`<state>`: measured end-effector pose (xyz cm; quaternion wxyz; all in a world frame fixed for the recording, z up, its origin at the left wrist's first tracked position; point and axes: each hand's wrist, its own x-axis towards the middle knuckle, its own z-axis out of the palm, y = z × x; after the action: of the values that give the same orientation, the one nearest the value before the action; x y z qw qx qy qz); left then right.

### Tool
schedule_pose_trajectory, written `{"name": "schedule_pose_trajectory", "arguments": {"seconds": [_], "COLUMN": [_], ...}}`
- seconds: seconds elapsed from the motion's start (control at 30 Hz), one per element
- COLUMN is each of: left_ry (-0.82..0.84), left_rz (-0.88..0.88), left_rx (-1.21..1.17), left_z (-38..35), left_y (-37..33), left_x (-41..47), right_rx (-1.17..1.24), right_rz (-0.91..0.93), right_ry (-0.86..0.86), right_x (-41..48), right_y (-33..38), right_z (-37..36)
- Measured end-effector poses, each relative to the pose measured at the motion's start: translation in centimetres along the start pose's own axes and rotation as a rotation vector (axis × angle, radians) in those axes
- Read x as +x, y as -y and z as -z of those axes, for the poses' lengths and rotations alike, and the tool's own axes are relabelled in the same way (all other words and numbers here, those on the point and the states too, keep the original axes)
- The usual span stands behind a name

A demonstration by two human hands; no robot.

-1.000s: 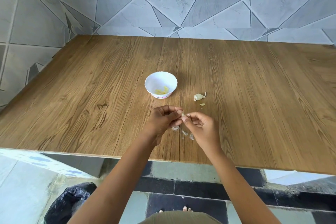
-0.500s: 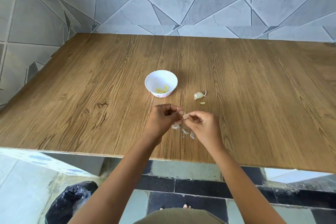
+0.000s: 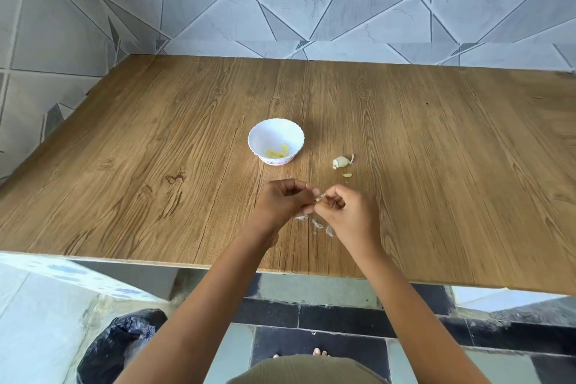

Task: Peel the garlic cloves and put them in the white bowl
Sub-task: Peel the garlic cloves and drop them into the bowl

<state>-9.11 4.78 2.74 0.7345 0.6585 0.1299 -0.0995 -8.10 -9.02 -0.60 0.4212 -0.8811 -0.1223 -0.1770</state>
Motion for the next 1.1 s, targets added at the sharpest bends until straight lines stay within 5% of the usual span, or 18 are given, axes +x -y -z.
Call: {"name": "schedule_pose_trajectory", "arguments": {"seconds": [0.33,0.53,0.7,0.97,1.1], "left_ry": [0.052,0.046,0.003,-0.336,-0.376], "left_rz": [0.096,0.085,0.034,-0.16,-0.188], "left_rx": [-0.204,-0.167,-0.08,0.581,0.772], "left_z": [0.5,1.1,1.6,6.4,8.2], "left_y": [-0.3,-0.1,0.2,0.6,0.2], "left_x": [0.2,0.6,0.7,1.7,2.8], "right_rx": [0.466,-0.006,-0.058,-0.143,-0.221], "right_rz": [-0.414,-0.042,-0.011,0.062,0.055], "right_ry": [0.074,0.059,0.05,0.085,0.142], "right_x": [0.1,-0.6,-1.0,-1.3,-2.1], "right_y": [0.0,-1.7,-1.8,-1.1,-0.8], "right_z": [0.2,-0.3,-1.1,-1.6,-1.8]}}
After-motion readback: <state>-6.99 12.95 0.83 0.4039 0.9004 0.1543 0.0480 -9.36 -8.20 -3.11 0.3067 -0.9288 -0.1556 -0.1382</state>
